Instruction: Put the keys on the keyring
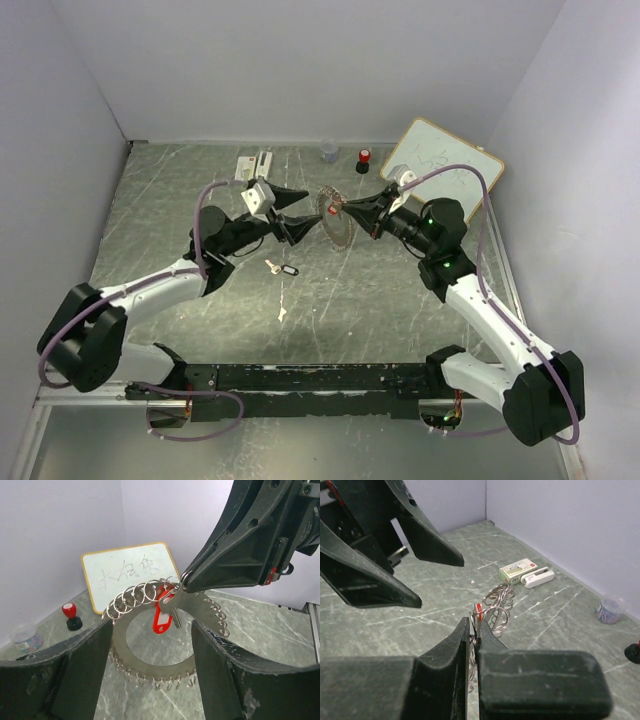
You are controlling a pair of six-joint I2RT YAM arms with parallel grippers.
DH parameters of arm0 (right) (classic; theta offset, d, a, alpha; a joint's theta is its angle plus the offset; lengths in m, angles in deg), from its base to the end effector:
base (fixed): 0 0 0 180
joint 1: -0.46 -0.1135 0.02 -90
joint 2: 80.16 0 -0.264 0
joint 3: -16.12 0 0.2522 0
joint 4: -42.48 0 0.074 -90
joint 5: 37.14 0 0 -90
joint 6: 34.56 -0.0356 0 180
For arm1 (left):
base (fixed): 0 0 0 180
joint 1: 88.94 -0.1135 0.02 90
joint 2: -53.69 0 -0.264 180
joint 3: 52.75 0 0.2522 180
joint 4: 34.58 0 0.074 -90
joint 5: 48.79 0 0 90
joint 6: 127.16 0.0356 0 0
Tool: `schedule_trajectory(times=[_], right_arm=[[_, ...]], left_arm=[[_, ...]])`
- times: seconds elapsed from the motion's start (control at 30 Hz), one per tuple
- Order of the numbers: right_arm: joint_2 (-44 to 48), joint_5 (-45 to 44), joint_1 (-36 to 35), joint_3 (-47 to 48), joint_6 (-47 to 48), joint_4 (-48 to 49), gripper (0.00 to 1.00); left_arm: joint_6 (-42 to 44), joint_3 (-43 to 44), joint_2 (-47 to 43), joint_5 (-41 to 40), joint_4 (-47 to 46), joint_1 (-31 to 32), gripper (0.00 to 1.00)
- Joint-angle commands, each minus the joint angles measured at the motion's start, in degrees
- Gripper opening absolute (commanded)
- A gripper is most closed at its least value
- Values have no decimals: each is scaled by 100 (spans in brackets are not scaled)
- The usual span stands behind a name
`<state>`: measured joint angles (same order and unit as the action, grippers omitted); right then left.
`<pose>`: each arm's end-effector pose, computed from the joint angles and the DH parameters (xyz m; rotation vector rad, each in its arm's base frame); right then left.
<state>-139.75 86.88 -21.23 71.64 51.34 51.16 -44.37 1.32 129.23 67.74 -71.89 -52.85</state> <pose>0.2167 0.1076 0.3316 -0.7106 1.3862 0.7985 0.2255 -0.1840 0.3057 0.7292 1.1777 -0.9352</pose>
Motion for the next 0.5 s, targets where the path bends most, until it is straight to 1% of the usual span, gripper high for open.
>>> schedule_trajectory(times=[0.0,0.17,0.47], right_arm=[[174,154,34,278,-150,339,0],[188,234,34,265,-214,413,0],[162,324,34,236,-276,522,0]], left_arm=[[-254,94,361,625,-1298,-9,74],[-654,184,856,1031,-1946,-11,74],[-969,478,1412,1468,-2382,23,74]])
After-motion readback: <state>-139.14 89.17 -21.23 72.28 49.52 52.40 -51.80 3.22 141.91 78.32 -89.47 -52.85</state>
